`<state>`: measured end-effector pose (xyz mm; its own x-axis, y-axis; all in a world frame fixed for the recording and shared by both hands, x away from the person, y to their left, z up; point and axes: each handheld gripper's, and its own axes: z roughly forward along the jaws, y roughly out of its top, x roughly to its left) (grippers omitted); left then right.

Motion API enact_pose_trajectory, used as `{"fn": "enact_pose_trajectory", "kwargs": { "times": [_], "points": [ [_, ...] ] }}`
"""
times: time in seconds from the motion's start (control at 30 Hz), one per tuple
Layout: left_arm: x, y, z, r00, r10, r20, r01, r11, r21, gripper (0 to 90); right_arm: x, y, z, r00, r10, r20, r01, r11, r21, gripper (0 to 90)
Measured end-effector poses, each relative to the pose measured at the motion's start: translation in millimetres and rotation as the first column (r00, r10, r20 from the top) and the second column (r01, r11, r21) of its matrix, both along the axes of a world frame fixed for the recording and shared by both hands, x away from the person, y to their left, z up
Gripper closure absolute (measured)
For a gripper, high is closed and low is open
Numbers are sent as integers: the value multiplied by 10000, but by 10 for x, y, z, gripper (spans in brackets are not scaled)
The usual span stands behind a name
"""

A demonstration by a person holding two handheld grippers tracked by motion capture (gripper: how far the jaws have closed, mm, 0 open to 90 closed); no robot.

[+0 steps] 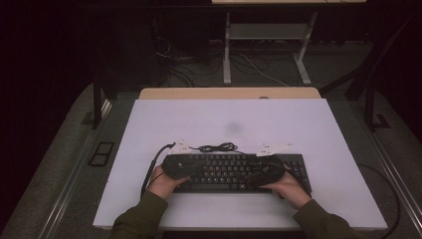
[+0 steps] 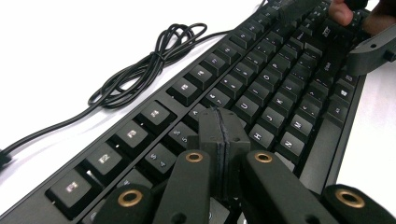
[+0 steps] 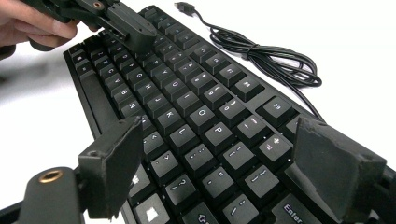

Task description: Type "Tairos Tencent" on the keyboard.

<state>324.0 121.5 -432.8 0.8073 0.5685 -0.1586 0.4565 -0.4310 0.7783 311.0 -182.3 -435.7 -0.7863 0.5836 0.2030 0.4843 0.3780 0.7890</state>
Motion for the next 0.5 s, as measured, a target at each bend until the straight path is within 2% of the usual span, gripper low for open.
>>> {"fn": "enact_pose_trajectory", "kwargs": {
  "times": [0.4,0.5],
  "points": [
    [33,-84,-32,9997,-245,-90,248,9991,342,888,-4,-30,-8,9999,-115,68,116,9999,-25,166],
    [32,-94,-35,9997,-214,-130,218,9993,292,888,-5,-31,-8,9999,-94,91,94,10000,-31,165]
  ]
}}
